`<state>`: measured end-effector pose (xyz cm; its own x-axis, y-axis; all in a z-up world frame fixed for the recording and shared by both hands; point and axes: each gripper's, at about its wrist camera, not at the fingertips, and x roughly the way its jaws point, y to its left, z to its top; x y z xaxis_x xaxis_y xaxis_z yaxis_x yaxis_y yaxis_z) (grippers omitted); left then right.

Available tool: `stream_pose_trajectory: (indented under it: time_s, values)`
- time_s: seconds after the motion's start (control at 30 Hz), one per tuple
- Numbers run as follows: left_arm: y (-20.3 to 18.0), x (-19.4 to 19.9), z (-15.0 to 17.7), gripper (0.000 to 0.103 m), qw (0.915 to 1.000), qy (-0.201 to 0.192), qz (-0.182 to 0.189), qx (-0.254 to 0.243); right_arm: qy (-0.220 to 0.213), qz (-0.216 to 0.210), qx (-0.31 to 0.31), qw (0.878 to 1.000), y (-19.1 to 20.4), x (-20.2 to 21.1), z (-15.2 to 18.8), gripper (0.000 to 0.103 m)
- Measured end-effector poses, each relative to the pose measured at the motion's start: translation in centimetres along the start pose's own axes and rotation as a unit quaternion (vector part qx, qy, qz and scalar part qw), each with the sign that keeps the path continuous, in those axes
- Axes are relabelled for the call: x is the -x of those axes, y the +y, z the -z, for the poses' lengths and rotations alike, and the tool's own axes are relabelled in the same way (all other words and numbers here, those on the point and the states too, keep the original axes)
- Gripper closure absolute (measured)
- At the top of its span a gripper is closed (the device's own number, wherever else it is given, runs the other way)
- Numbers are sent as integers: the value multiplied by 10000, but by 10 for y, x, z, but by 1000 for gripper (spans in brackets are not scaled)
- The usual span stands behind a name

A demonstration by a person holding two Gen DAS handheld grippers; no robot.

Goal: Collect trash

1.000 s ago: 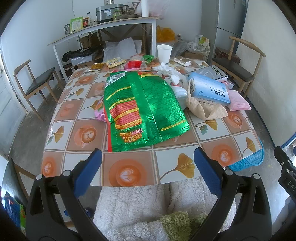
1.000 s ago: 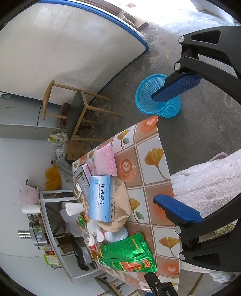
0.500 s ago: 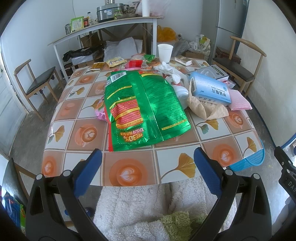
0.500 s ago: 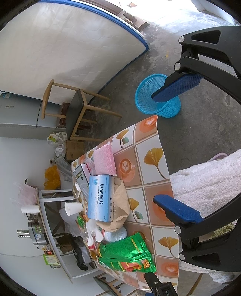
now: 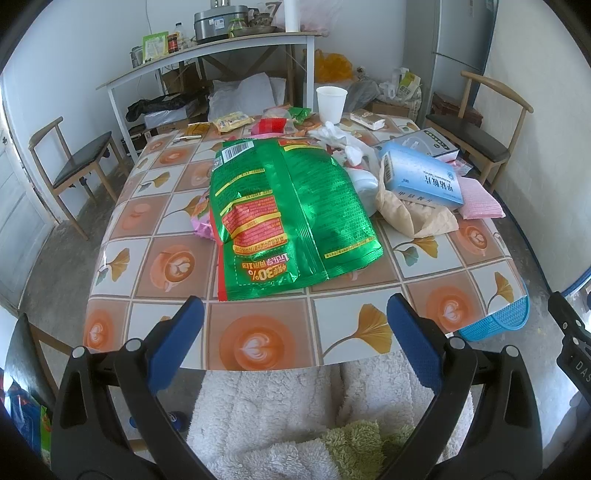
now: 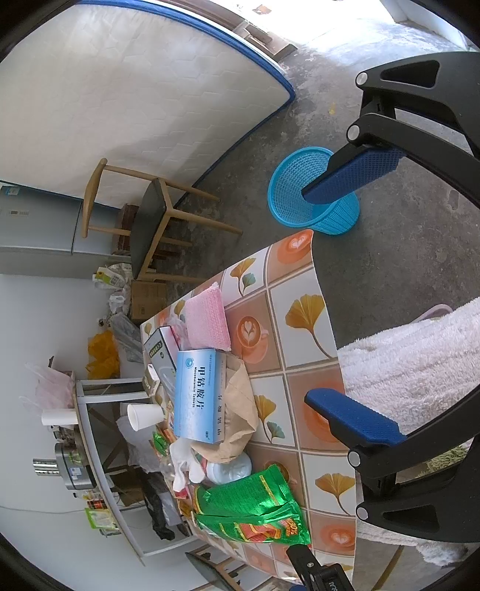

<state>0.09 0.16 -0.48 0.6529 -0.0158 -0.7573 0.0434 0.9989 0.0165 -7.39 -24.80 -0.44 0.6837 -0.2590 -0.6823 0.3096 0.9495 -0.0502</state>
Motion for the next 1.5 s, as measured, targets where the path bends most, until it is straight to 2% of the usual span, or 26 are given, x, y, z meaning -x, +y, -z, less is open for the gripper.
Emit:
stream_pose_trajectory:
  time_s: [0.67,0.77,0.9,0.97,1.13,1.33,1.43,1.5]
  values:
    - [7,1,1,8,10000,-89,0,2,-46,-100,-115,9999,0,1,-4,6]
    - [17,2,1,8,9995,-286,123,-3,-407,-247,-255,9985,-3,10,-11,6]
    - [37,8,-2,8,9959,-810,401,15,-1229,-328,-142,9918,6,20,-16,6]
    - [45,10,-3,8,9931,-1012,583,52,-1294,-522,73,9902,14,17,-22,6]
    - [56,10,-11,8,9852,-1357,1043,87,-896,-1213,4,9886,31,-1,-34,6]
    - [45,2,-31,8,9780,-1480,1455,-186,-205,-1754,-465,9832,26,-36,-42,6]
    - [28,0,-46,8,9707,-1579,1712,-596,20,-1871,-826,9789,9,-54,-48,6]
    - [12,-3,-60,8,9632,-1634,1850,-1068,186,-1974,-1172,9731,-6,-68,-54,6]
